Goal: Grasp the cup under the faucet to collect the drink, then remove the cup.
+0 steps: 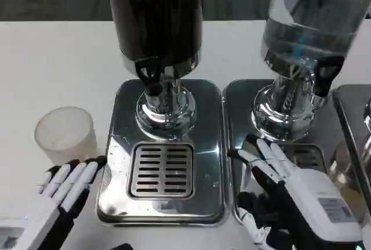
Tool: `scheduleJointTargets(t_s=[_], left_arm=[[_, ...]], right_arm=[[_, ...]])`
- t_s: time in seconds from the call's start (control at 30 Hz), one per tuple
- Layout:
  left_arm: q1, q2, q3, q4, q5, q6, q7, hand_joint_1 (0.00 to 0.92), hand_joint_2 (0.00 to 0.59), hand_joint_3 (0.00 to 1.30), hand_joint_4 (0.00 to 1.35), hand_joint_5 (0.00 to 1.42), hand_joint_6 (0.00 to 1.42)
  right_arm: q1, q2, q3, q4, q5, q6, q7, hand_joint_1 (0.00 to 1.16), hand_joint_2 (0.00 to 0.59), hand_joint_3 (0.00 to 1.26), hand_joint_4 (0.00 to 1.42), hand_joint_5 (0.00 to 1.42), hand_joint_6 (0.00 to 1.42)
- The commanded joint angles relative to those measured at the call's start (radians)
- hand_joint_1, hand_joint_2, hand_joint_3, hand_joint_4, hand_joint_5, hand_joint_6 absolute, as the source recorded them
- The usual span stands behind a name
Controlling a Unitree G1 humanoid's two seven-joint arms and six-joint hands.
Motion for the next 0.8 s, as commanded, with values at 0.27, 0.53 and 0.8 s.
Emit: scheduleJointTargets(t_s=[0.27,0.53,0.8], left_arm=[[0.011,0.001,0.002,0.007,-0.007,0.004,-0.005,0.0,0.107,0.0,0.0,0.0,0.0],[0.017,-0.003,0.006,0.009,-0.009,-0.019,0.022,0.0,0.107,0.0,0.0,0.0,0.0],[0.027,-0.023,0.035,0.063,-0.047,-0.124,0.13,0.0,0.115,0.0,0.0,0.0,0.0]], right_arm=[[0.006,-0.005,-0.004,0.0,0.018,0.003,0.003,0.54,0.586,0.17,0.0,0.0,0.11],[0.01,-0.009,-0.006,-0.003,0.022,0.011,0.008,0.55,0.586,0.17,0.0,0.0,0.11],[0.014,-0.011,-0.01,-0.008,0.028,0.018,0.012,0.55,0.586,0.17,0.0,0.0,0.1]])
